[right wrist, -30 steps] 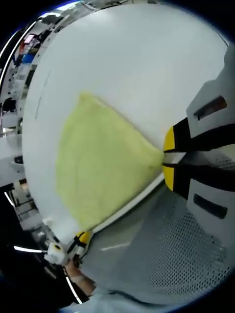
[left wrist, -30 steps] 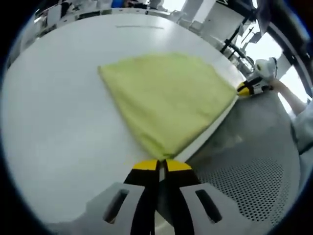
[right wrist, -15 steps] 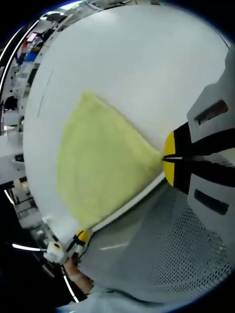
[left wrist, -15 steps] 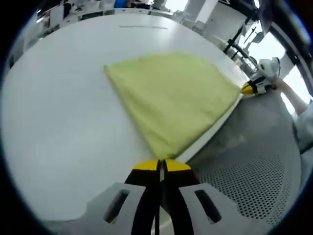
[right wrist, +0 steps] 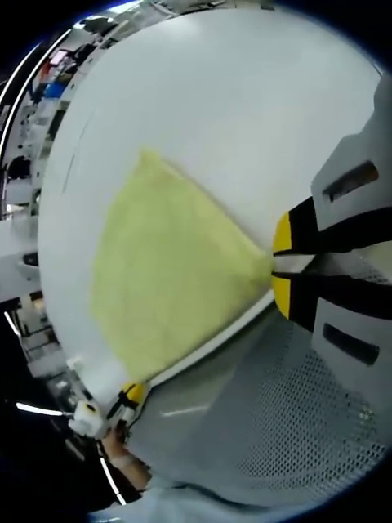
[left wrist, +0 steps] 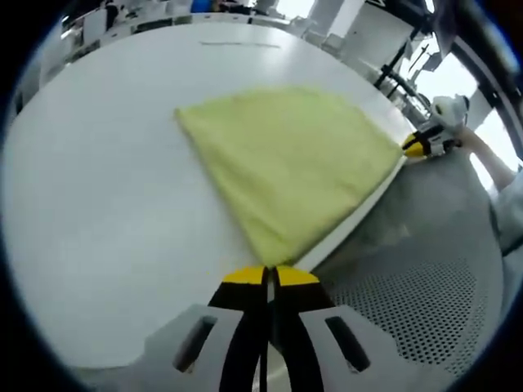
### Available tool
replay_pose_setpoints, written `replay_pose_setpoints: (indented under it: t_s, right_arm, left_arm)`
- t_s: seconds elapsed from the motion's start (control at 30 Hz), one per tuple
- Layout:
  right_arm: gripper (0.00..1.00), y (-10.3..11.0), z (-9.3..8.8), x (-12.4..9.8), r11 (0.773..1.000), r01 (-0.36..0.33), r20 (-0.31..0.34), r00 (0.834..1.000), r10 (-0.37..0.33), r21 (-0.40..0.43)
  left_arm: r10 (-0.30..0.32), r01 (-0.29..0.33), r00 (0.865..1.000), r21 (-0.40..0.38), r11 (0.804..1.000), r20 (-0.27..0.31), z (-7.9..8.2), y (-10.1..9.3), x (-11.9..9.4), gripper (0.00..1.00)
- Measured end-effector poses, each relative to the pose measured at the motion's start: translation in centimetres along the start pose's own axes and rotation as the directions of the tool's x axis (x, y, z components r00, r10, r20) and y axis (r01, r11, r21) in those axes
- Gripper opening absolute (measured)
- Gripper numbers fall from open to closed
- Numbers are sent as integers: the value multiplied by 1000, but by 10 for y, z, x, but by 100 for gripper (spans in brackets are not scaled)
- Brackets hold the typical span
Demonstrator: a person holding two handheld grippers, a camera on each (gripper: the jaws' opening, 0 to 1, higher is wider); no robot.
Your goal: Fold the garment on the visible template until the final outline fits inside the template.
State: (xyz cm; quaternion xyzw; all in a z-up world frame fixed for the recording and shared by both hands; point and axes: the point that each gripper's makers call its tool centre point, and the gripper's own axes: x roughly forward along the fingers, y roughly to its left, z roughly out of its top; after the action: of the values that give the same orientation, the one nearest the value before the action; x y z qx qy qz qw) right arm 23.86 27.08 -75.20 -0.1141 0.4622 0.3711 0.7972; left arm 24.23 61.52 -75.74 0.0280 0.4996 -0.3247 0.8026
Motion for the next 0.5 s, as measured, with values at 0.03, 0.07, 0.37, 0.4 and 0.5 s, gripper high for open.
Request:
replay_pose_setpoints:
  t_s: [0.03,0.07,0.37,0.4,0.5]
  right_arm:
    - [7,1,0,0,1000,-2,1,1000,2,1]
    - [6,1,1,0,1000,-3,2,1000,3,1]
    - [2,2,5,-5,1000,-14,5,1000,14,-16]
    - [2,2,5,-6,1000,-13,2,1000,13,-21]
    - [1,1,9,-12,999,-9,1,1000,9,-44]
  left_arm:
    - [0,0,1000,0,1000,-1,0,0,0,0]
    - [0,0,1000,1,1000,-1,0,0,0,0]
    - [1,0,1000,31,1000,-23,3,1,-2,0]
    - [19,-17,999,66,998,-33,4,3,-4,0]
    - [25,-21,999,86,996,-35,11,2,-9,0]
